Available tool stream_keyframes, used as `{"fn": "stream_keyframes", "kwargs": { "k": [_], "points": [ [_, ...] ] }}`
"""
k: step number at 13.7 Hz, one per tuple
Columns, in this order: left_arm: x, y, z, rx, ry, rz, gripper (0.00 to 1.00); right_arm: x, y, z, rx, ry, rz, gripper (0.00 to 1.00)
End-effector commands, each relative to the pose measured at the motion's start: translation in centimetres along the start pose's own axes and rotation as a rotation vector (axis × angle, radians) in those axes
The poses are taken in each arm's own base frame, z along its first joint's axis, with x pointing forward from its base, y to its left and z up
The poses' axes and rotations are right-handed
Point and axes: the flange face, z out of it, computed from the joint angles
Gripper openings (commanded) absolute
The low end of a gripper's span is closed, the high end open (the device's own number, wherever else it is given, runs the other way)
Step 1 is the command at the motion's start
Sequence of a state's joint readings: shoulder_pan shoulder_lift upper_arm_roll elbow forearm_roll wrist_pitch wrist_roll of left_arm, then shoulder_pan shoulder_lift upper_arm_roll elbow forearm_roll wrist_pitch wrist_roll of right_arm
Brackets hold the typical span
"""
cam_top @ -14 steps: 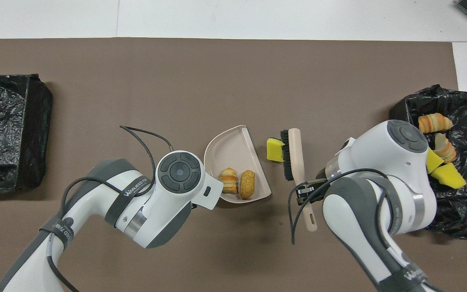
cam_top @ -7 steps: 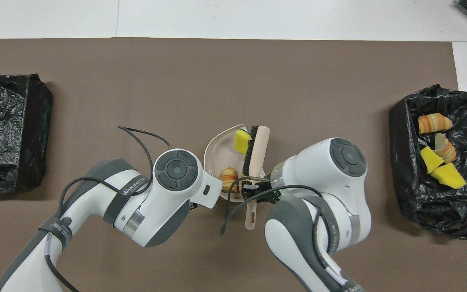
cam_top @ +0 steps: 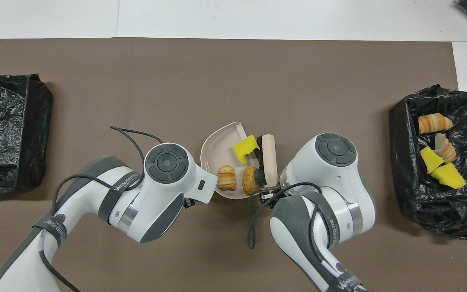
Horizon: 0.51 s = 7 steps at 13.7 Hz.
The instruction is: Sweep and dump trash in bin
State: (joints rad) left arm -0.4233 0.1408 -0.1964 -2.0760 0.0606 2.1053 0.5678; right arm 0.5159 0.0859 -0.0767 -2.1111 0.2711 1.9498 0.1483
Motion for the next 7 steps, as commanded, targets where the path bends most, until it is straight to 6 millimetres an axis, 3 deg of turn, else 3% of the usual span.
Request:
{"fn": "stream_keyframes", "kwargs": {
  "k": [1,7],
  "points": [
    [-0.2,0.3,-0.1,0.006,0.023,-0.004,0.0,-0.4,1.4,-0.3,-0.054,-0.012,-0.162,0.0],
    [0.0,0.5,-0.2,0.008,0.025,0.042,0.0,-0.1,4.1,-0.1,-0.203,-0.04,-0.536,0.0]
  ]
}}
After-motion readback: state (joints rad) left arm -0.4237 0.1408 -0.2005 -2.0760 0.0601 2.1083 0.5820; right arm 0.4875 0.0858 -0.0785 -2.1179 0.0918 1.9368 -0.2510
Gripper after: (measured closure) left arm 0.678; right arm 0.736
